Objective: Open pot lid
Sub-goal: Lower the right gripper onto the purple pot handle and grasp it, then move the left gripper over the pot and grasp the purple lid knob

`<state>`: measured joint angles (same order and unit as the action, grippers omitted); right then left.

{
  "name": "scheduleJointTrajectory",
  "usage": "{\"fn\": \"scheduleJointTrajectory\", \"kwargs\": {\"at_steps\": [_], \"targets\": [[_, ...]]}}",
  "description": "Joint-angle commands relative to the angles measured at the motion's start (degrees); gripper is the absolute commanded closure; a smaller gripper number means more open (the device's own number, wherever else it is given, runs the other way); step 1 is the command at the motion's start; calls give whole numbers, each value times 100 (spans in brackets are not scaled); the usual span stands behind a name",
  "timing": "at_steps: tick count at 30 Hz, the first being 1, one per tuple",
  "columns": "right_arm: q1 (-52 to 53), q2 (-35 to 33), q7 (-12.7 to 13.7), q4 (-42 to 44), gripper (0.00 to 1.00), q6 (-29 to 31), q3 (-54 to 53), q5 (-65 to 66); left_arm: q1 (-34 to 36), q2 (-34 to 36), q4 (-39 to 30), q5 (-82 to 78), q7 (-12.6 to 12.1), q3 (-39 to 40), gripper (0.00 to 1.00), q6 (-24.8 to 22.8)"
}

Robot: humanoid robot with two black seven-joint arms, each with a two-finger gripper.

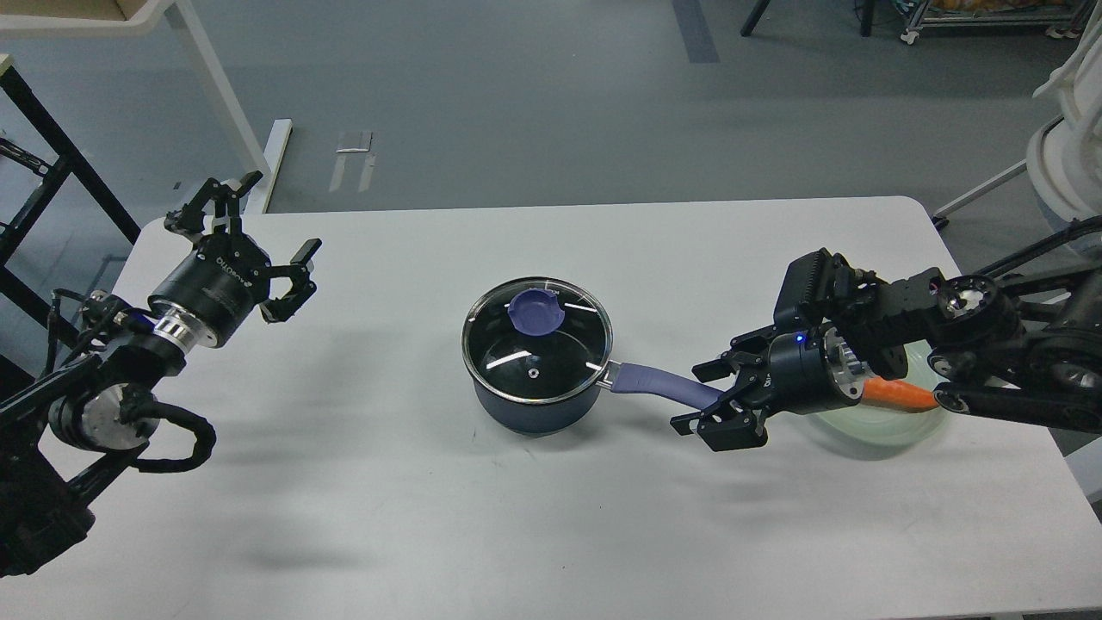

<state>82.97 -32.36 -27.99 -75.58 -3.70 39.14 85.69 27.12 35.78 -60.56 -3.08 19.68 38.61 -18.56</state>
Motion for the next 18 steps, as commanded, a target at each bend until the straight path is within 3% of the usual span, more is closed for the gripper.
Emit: {"fn": "scheduleJointTrajectory", "kwargs": {"at_steps": [1,7,18], "targets": [[9,-7,-1,9,49,-16,6,62,3,-9,0,0,-8,-3,1,2],[18,10,-1,44,64,-16,6,71,47,-9,0,0,-8,-3,1,2],[35,11,-1,44,69,-16,6,114,389,113,281,-551,18,-135,1,-332]]}}
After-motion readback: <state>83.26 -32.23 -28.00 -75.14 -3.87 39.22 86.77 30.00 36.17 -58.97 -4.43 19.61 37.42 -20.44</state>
